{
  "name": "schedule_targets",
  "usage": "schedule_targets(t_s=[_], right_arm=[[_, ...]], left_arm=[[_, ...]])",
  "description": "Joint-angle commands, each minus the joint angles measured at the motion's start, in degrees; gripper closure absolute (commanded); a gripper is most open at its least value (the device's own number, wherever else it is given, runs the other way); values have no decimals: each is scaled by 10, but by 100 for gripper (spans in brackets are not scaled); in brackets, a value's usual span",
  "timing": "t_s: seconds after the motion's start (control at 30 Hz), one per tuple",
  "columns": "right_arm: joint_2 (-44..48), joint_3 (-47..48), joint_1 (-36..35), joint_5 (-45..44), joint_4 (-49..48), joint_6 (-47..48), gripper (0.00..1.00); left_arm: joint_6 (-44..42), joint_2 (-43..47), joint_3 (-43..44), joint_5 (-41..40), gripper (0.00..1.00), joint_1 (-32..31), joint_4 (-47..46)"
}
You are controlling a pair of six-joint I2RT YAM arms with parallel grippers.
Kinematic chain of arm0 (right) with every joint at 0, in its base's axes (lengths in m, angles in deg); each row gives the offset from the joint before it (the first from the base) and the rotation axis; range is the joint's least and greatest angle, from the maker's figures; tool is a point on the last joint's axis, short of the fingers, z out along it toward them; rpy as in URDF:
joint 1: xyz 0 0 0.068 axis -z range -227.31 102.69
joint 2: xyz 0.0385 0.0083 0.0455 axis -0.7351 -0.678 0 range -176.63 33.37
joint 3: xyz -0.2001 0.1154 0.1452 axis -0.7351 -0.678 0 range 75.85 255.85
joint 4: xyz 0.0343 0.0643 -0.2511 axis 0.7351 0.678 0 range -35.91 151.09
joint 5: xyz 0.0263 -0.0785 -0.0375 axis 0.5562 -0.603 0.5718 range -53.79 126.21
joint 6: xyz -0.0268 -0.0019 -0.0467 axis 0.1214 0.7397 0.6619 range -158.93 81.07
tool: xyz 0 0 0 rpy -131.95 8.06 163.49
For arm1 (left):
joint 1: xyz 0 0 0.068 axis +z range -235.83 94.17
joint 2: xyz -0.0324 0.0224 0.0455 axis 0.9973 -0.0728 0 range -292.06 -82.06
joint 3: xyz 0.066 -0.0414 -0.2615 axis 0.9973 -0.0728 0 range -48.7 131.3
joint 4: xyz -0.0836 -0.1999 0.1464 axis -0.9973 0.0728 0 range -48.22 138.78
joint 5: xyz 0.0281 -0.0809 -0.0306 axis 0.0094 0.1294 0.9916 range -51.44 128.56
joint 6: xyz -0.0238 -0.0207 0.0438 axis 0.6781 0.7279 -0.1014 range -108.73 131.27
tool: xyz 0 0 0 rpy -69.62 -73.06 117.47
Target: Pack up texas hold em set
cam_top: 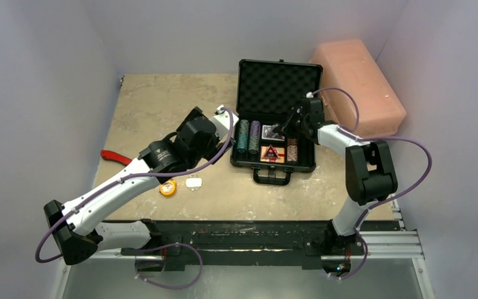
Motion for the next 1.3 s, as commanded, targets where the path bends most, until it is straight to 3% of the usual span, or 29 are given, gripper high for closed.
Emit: schedule_targets(t_s=[0.0, 0.43, 0.77, 1.1, 1.27], right_arm=[[-8, 29, 11, 37, -44, 7, 100], [-30, -2, 32, 57, -65, 11, 100], [-41, -24, 47, 78, -78, 14, 70], [-41, -17, 48, 65, -55, 30, 62], [-47, 15, 48, 49, -11, 47, 53]], left_arm=[[-8, -1, 0, -7, 1, -1, -19], [-7, -3, 0, 2, 1, -1, -20], [-7, -4, 0, 4, 1, -1, -19], [-7, -5, 0, 4, 1, -2, -19], [-7, -5, 0, 4, 1, -1, -18]])
